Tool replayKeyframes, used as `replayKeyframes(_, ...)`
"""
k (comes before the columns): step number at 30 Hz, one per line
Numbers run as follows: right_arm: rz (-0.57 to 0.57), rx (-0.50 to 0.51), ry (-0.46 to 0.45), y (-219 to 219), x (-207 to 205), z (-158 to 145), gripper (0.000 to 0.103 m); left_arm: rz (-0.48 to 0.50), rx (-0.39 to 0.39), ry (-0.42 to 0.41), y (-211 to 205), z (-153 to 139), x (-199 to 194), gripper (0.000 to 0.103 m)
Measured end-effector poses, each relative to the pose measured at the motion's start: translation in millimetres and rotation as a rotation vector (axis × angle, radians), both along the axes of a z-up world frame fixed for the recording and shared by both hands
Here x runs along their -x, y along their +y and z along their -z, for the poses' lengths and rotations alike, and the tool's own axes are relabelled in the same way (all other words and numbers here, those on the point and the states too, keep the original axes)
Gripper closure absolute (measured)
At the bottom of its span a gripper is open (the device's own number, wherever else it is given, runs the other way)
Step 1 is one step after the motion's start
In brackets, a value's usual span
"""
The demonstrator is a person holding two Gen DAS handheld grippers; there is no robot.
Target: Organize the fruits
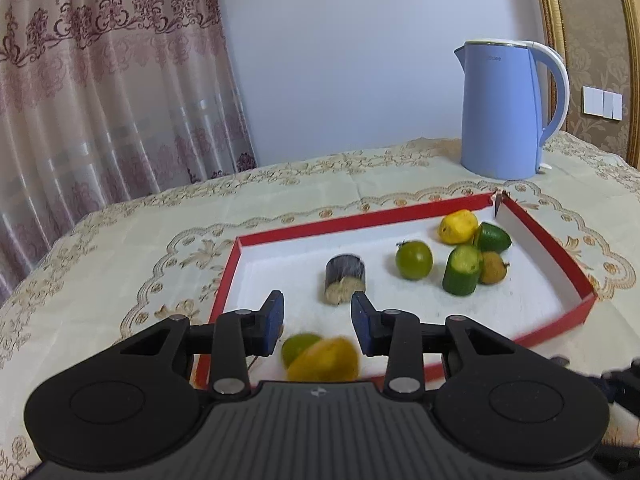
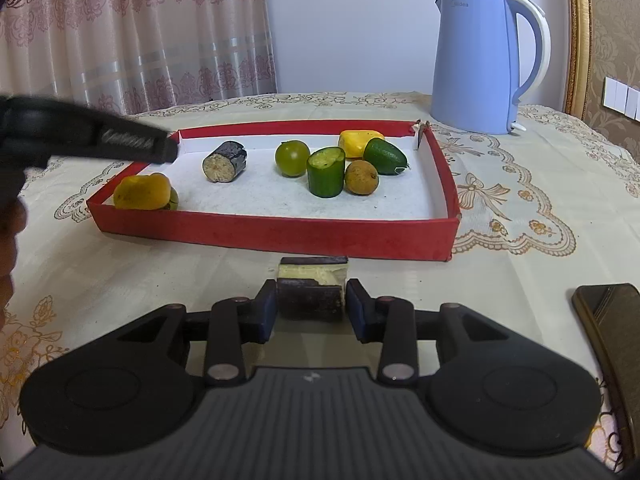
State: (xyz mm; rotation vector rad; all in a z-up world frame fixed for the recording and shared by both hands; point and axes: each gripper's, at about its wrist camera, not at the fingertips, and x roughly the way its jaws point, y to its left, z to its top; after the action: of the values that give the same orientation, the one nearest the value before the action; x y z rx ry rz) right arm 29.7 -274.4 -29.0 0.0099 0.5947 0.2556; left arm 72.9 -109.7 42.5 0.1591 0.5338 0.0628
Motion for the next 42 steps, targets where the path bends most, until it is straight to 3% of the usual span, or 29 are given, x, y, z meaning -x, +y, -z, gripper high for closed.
replayKeyframes(8,-0.002,0.004,-0.001,1,0,0,0.066,-0.007,-0.01,0.019,-4,2,-22,0.069)
replayKeyframes(13,-0.002,-0.002,-0.001,1,0,0,0.066,-0.094,0.117,0.019,43,-13,-27,0.068)
replayKeyframes(18,-0.002,-0.002,-0.001,1,1,0,0.066,-0.095,0.212,0.046,83,-13,-17,0.066)
replayKeyframes(22,-0.002,0.007,-0.002,2,1,0,0.066,0.03,0.165,0.061,72,2,4,0.046)
replayKeyframes(27,-0.002,0.014,-0.003,3,1,0,0.066,0.104,-0.059,-0.042,40,12,35,0.041)
replayKeyframes(32,-0.005,0.01,-0.003,3,1,0,0.065,0.146,-0.157,-0.072,32,15,45,0.031)
replayKeyframes(33,-0.005,0.008,-0.003,3,1,0,0.065,0.157,-0.167,-0.073,32,17,47,0.025)
replayKeyframes(36,-0.005,0.01,-0.003,3,1,0,0.065,0.196,-0.162,-0.079,33,20,49,0.024)
replayKeyframes(42,-0.005,0.006,-0.003,4,1,1,0.065,0.273,-0.057,-0.012,27,25,50,0.024)
